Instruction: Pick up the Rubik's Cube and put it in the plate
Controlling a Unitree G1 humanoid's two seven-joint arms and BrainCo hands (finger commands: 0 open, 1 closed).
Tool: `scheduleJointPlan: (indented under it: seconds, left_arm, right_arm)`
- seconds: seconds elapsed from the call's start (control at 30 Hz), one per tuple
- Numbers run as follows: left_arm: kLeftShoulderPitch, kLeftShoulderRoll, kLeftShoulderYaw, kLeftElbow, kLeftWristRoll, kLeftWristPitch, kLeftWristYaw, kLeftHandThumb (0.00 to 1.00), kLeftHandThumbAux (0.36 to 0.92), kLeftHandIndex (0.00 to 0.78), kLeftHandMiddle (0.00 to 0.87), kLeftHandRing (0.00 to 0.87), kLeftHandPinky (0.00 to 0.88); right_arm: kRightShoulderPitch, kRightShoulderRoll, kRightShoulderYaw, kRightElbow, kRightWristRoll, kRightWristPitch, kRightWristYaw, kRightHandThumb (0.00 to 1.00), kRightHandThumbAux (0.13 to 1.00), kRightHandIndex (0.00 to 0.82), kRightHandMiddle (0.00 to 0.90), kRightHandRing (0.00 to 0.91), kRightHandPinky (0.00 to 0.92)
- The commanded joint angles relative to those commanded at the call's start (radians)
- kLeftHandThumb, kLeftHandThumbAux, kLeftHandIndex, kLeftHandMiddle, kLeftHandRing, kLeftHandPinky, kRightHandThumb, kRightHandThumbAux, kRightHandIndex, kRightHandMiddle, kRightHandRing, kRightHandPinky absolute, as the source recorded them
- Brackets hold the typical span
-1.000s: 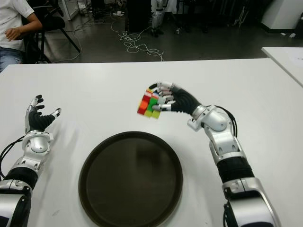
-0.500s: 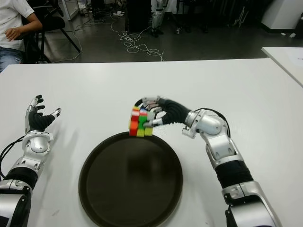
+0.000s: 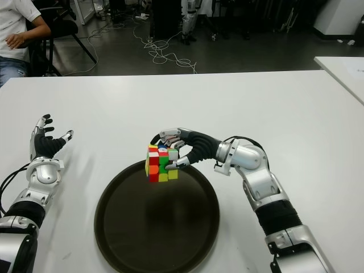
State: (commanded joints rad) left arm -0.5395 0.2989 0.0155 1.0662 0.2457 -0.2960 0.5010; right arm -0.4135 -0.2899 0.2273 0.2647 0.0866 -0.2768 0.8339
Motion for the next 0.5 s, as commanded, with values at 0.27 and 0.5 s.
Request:
scheduleJointPlan:
  seconds: [0.27, 0.5]
  left_arm:
    - [0.0, 0.002, 0.0, 0.003, 0.0, -0.01, -0.004, 0.336, 0.776, 0.12, 0.181, 0.199, 0.252]
    - [-0.001, 0.004, 0.0, 0.003, 0.0, -0.009, -0.003, 0.347, 0.772, 0.115, 0.174, 0.191, 0.24]
  right_arm:
    - [0.005, -0.007, 0.007, -0.02, -0.034, -0.005, -0.019, 0.68, 0.736, 0.431, 0.75, 0.771, 0.762]
    - [0.008, -0.013, 0.016, -0.028, -0.084, -0.034, -0.054, 0.68, 0.737, 0.431, 0.738, 0.767, 0.766]
